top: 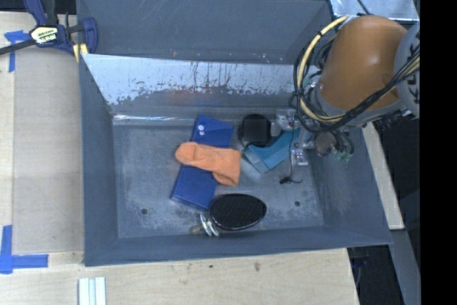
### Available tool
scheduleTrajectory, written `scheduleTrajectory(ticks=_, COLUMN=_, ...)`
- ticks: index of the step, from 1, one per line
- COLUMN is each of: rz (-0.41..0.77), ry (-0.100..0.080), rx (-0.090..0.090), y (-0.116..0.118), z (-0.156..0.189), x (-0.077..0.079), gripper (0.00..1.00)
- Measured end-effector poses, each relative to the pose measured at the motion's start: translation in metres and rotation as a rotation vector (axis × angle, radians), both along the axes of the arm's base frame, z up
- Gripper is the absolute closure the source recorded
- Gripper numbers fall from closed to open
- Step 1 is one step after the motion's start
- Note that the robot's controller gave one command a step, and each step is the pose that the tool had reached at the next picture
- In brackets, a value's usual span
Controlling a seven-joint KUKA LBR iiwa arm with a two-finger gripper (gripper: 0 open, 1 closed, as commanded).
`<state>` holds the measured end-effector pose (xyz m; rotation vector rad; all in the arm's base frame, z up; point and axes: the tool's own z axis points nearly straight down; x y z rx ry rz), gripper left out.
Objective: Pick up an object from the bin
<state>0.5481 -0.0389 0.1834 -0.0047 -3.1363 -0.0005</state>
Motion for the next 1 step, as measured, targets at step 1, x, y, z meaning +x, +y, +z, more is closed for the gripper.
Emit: scheduleTrajectory(ticks=1, rz=0.001, ry=-0.009, rx=-0.001, y=0.0000, z=0.0046, x=0.0017, gripper=0.00)
